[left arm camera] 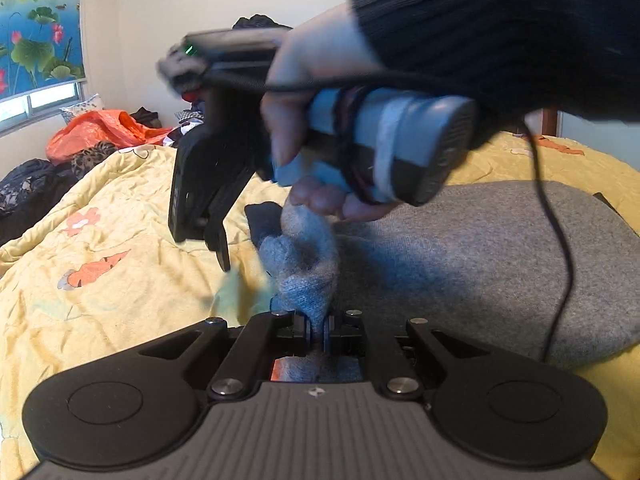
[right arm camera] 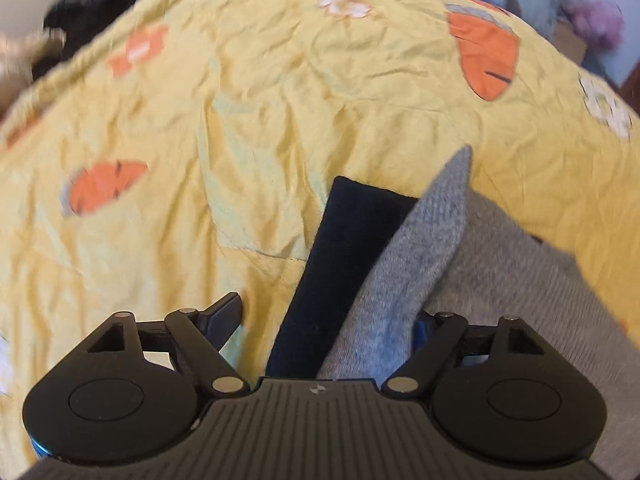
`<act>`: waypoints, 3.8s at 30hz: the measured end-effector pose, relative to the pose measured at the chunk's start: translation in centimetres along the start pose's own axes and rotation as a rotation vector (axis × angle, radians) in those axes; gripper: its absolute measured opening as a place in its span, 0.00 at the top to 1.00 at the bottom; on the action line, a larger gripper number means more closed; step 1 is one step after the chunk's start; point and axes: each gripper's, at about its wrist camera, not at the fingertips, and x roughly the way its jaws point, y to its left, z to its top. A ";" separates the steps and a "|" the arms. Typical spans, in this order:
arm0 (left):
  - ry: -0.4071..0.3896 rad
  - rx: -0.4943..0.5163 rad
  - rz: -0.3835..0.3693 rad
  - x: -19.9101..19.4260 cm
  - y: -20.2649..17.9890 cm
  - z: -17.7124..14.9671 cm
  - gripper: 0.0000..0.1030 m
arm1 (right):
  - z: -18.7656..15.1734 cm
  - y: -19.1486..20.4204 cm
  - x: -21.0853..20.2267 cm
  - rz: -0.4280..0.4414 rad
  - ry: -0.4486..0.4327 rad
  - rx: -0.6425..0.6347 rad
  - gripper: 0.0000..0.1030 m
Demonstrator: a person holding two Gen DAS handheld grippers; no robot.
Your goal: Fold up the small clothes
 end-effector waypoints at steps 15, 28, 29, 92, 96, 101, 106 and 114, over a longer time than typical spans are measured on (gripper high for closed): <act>-0.097 0.093 -0.104 -2.4 -5.1 2.3 0.95 | -4.4 -12.4 -6.7 0.202 -0.173 0.196 0.84; -0.091 0.373 -0.424 -4.7 -23.4 0.8 0.95 | -24.1 -32.2 -13.2 0.146 -0.290 0.541 0.85; -0.072 0.394 -0.422 -4.4 -24.1 0.3 0.95 | -25.1 -32.6 -12.5 0.152 -0.288 0.566 0.84; 0.110 0.103 -0.658 0.2 -10.8 2.9 0.44 | -35.3 -30.3 -11.7 0.483 -0.467 0.854 0.43; 0.137 -0.219 -0.649 3.4 -4.6 6.5 0.20 | -36.2 -33.2 -14.8 0.420 -0.659 0.888 0.05; 0.479 -0.665 -0.720 14.8 -0.6 4.9 0.20 | -34.0 -38.1 -10.5 0.338 -0.530 0.987 0.07; 0.542 -0.701 -0.872 17.7 -3.5 5.2 0.21 | -31.1 -36.9 -8.2 0.448 -0.506 0.866 0.05; 0.512 -0.486 -0.778 18.2 -7.2 7.9 0.65 | -31.6 -36.6 -6.9 0.429 -0.517 0.881 0.73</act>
